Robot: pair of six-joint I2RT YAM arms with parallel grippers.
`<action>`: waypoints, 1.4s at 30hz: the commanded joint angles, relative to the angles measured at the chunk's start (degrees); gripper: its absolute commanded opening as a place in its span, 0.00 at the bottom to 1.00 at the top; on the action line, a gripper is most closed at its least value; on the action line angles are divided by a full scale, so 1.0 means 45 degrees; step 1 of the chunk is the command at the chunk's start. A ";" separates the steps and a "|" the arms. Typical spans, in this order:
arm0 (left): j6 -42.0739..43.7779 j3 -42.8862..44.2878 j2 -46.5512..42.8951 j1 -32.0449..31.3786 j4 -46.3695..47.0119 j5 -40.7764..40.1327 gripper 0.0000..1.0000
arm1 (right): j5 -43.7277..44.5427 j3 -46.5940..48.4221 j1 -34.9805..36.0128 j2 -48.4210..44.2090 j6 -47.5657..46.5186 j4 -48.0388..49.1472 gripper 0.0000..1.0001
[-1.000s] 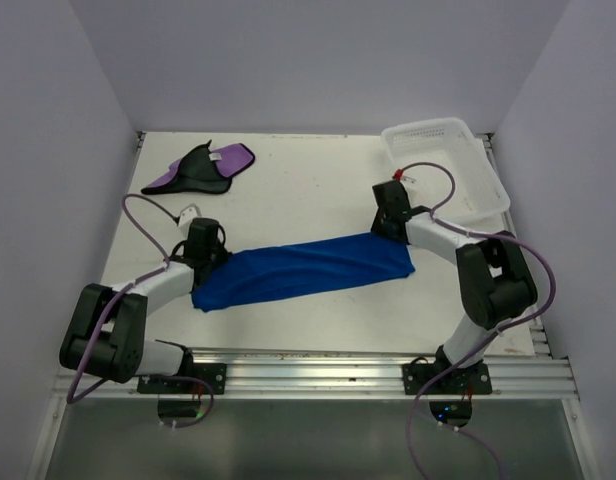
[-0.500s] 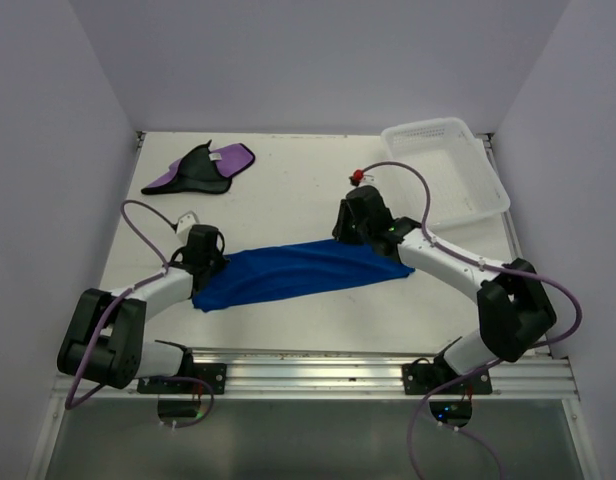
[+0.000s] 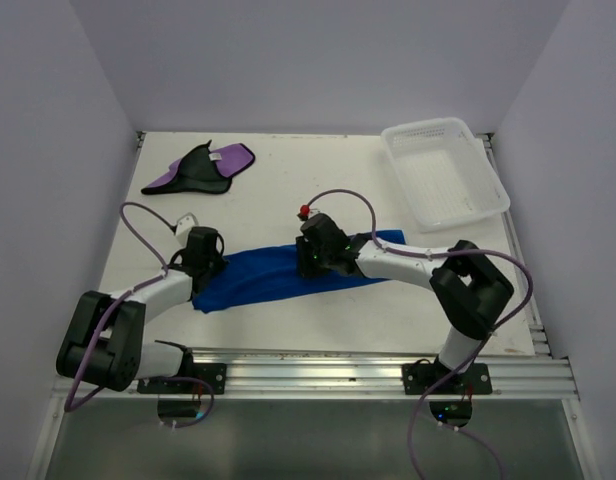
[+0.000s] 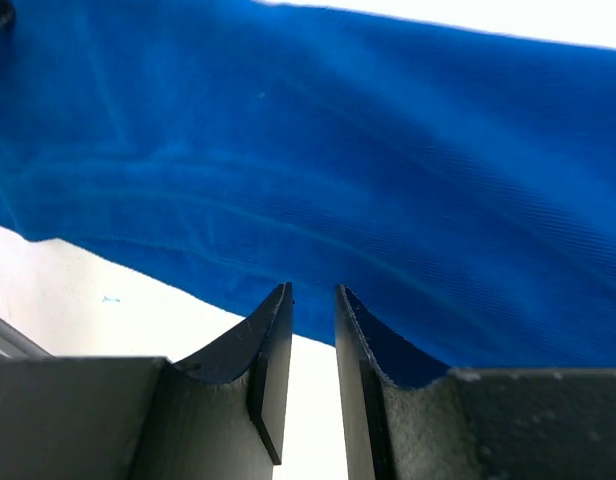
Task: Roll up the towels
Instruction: Fold the towel
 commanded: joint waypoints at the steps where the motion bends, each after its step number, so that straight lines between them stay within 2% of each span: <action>1: -0.0007 -0.0259 -0.0270 -0.0072 0.0078 -0.0394 0.00 | -0.0207 0.1003 0.0469 0.0532 0.0185 0.0591 0.28; 10: -0.0085 -0.0455 -0.0426 -0.0072 -0.0059 -0.0472 0.00 | 0.0222 0.2684 0.1407 0.2036 0.0029 -0.0268 0.32; 19: -0.0066 -0.0475 -0.0563 -0.0072 -0.0079 -0.0472 0.00 | 0.1393 0.2841 0.2090 0.2115 -0.0381 -0.1245 0.31; 23: -0.0046 -0.0494 -0.0563 -0.0072 -0.0078 -0.0453 0.00 | 0.2505 0.3192 0.2481 0.2426 -0.0674 -0.1830 0.32; 32: -0.0027 -0.0494 -0.0543 -0.0072 -0.0078 -0.0433 0.00 | 0.2683 0.3623 0.2598 0.3169 -0.0811 -0.2046 0.32; 35: -0.0007 -0.0494 -0.0563 -0.0072 -0.0078 -0.0453 0.00 | 0.2879 0.3720 0.2638 0.3286 -0.0831 -0.2183 0.30; 42: 0.0012 -0.0513 -0.0563 -0.0072 -0.0059 -0.0434 0.00 | 0.3055 0.3799 0.2657 0.3209 -0.0811 -0.2338 0.18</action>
